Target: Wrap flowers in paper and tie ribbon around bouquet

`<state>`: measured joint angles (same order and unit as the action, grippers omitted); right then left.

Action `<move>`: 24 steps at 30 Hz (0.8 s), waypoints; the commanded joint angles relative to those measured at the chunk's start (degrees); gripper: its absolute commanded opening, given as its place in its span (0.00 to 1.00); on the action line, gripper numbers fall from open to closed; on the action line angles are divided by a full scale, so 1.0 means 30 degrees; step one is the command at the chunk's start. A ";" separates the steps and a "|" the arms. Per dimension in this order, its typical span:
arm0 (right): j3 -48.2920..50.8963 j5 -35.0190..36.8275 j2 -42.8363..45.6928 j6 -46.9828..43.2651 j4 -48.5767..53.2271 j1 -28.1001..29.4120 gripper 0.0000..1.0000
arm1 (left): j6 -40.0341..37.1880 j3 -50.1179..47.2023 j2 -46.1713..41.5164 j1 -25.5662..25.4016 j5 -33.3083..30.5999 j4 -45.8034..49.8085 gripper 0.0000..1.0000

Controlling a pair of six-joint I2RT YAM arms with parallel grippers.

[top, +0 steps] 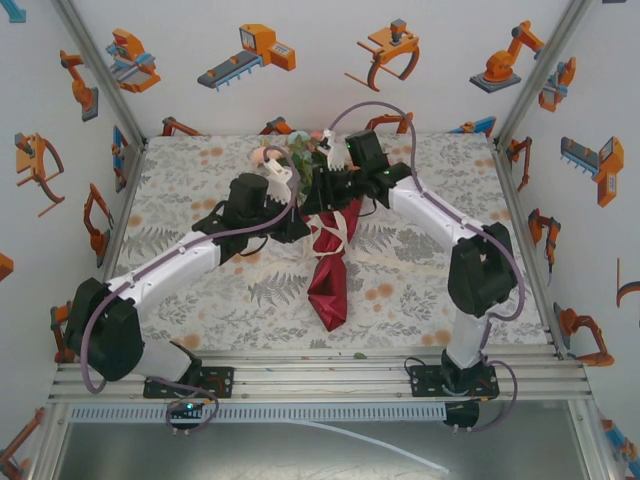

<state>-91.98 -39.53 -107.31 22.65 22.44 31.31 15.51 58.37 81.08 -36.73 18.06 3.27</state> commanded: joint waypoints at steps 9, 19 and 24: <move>-0.5576 0.1526 -0.3763 0.1617 0.6726 0.0396 0.55 | 0.0225 -0.0735 0.0153 -0.0171 0.0284 -0.0548 0.00; -0.7316 0.3986 -0.3764 -0.2933 1.1640 0.1165 0.76 | -0.0423 -0.1178 -0.0527 -0.0179 -0.1022 0.0372 0.00; -0.6911 0.3894 -0.2258 -0.3172 1.0957 0.0618 0.76 | -0.0461 -0.0816 -0.0345 -0.0199 -0.0771 0.0527 0.00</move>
<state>-113.47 -28.56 -118.72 15.59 53.69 34.30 15.27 55.37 81.10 -37.10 15.88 4.93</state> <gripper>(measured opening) 0.758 0.007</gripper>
